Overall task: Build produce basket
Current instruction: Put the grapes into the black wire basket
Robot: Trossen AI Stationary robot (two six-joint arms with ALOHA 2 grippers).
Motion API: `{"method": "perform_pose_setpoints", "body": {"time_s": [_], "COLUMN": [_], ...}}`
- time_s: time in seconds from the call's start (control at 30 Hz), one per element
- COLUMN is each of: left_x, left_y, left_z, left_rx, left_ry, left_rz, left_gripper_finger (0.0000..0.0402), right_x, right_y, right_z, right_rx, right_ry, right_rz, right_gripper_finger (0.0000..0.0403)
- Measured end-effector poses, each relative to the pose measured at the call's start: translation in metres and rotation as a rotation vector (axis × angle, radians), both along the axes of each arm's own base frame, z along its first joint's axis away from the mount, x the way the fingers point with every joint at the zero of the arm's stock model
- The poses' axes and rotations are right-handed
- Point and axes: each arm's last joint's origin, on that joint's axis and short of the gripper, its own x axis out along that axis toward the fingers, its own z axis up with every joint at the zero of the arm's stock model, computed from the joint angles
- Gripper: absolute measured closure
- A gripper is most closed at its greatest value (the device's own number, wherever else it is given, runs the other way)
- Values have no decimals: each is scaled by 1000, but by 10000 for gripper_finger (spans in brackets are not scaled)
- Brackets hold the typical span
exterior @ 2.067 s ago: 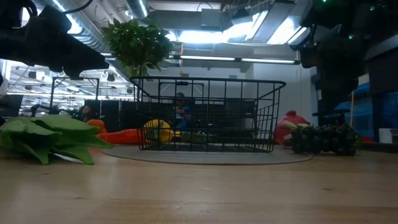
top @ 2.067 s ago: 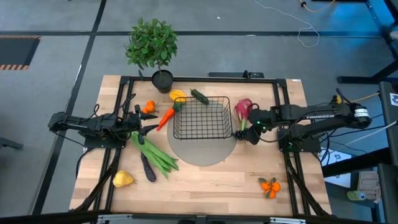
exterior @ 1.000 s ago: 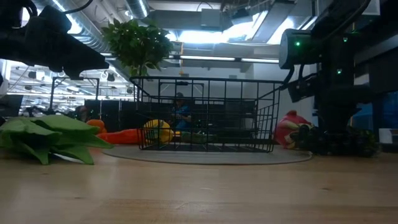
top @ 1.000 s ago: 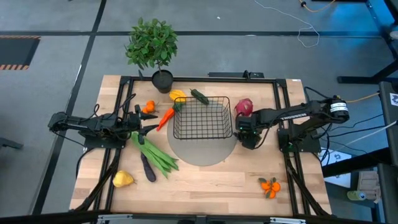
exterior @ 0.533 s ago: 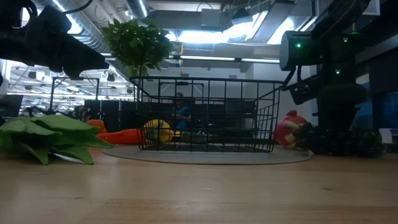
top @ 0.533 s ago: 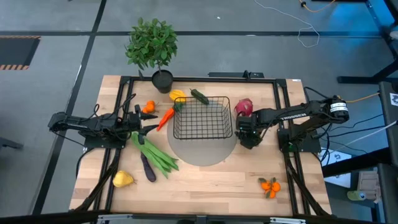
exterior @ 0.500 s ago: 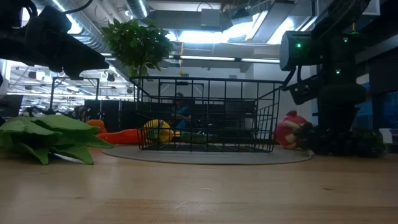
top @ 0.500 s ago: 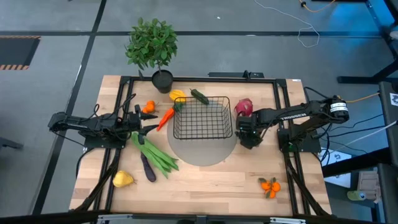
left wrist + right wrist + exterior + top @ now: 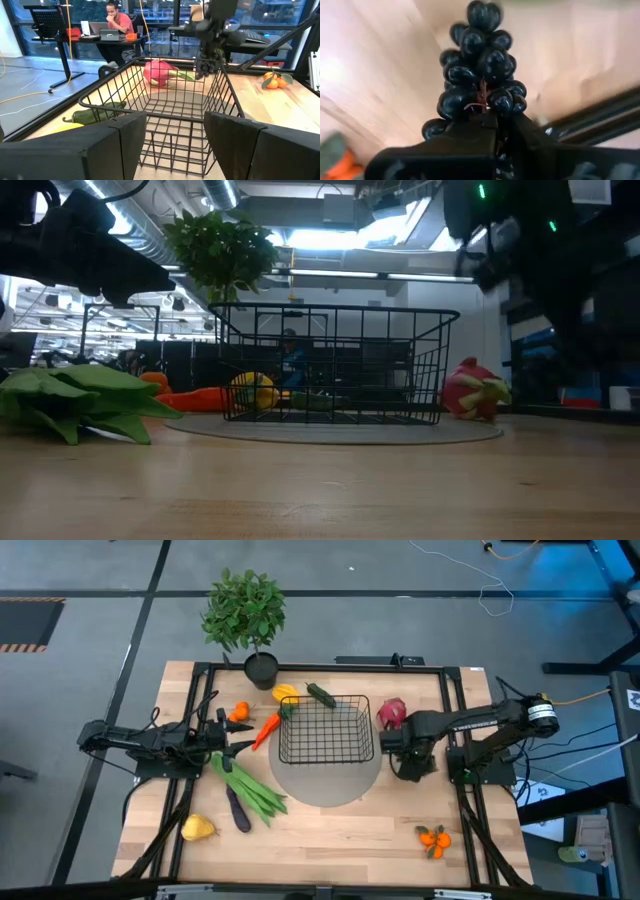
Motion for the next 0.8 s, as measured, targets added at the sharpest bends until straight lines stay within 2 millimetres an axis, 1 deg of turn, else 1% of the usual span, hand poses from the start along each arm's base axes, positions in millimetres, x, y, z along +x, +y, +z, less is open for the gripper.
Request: {"method": "perform_pose_setpoints", "body": {"time_s": [0.1,0.17,0.23,0.3,0.4,0.47,0.57,0.7,0.8], "left_x": [0,0,0,0,0,0,0,0,0], "left_y": [0,0,0,0,0,0,0,0,0], "left_z": [0,0,0,0,0,0,0,0,0], "left_rx": [0,0,0,0,0,0,0,0,0], "left_ry": [0,0,0,0,0,0,0,0,0], "left_rz": [0,0,0,0,0,1,1,0,0], "left_gripper_finger": [211,211,211,211,211,211,211,211,211], "right_x": [4,7,5,10,20,29,45,66,77], "right_y": [2,3,3,1,-1,-2,-3,-6,-11], "right_z": [29,50,69,87,108,116,123,128,131], "right_rx": [-114,-225,-338,-447,-599,-649,-652,-629,-674], "right_ry": [-21,-63,-81,-177,-310,-381,-507,-677,-757], "right_rz": [45,75,85,122,189,231,304,403,436], "right_gripper_finger": [396,396,396,396,397,397,397,393,391]}}
